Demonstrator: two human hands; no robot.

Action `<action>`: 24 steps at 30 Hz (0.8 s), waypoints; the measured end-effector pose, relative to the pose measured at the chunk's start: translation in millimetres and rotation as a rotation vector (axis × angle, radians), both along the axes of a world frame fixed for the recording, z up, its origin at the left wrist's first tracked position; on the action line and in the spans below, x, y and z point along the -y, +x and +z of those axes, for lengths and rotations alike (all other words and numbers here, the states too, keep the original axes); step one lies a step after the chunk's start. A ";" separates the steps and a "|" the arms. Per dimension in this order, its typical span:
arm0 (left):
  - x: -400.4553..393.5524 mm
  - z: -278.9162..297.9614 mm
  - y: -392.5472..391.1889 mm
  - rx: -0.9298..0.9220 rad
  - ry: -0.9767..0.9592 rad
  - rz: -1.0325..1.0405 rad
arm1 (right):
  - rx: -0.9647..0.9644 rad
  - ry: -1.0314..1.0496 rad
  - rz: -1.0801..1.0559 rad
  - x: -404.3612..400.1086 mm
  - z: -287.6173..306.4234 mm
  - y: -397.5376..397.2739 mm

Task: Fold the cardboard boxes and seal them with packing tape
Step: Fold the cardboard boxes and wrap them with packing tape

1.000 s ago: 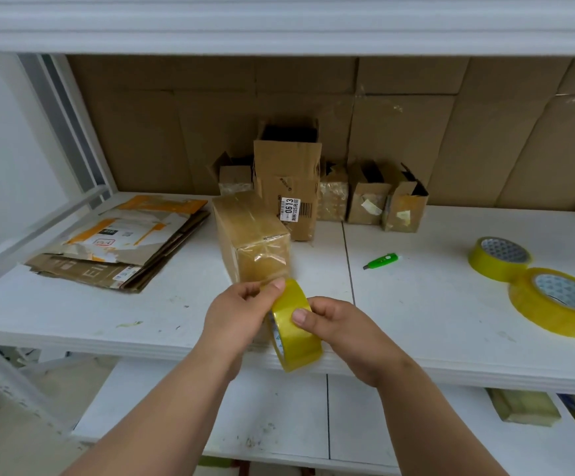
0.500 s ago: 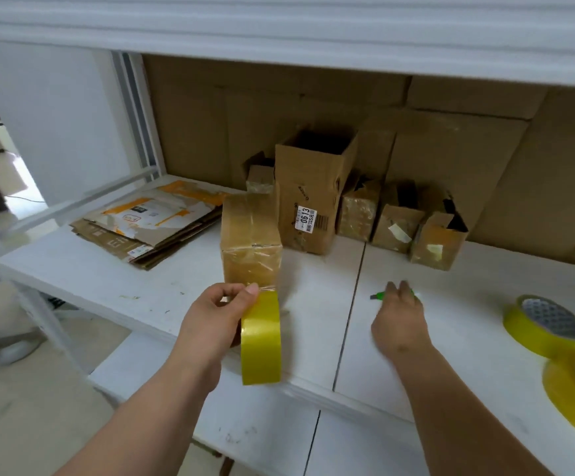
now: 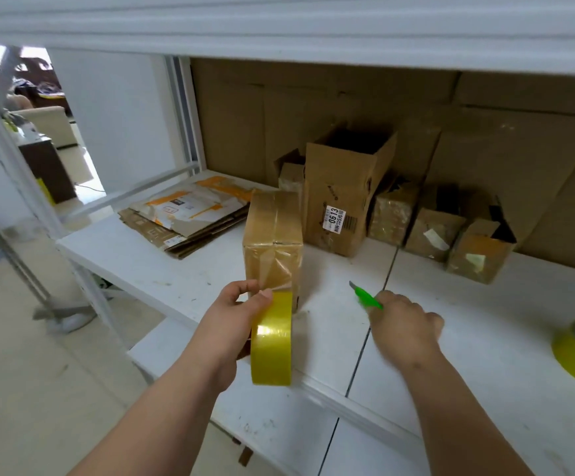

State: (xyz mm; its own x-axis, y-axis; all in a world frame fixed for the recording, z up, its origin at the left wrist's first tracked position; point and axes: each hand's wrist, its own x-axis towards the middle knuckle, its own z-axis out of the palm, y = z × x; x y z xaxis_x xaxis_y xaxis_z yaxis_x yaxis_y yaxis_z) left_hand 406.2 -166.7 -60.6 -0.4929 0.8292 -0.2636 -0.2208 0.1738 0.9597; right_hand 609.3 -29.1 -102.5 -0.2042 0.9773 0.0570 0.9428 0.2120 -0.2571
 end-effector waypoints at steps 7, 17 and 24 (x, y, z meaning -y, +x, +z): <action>1.8 -2.7 -2.8 -0.032 0.005 -0.019 | -0.646 -0.106 0.280 46.7 36.9 -33.3; 2.1 -3.1 -2.8 -0.146 0.050 0.027 | -0.286 0.397 0.418 69.8 67.2 -62.8; 2.3 -3.0 -2.7 -0.134 0.053 0.001 | -0.166 0.441 0.484 67.6 75.6 -77.3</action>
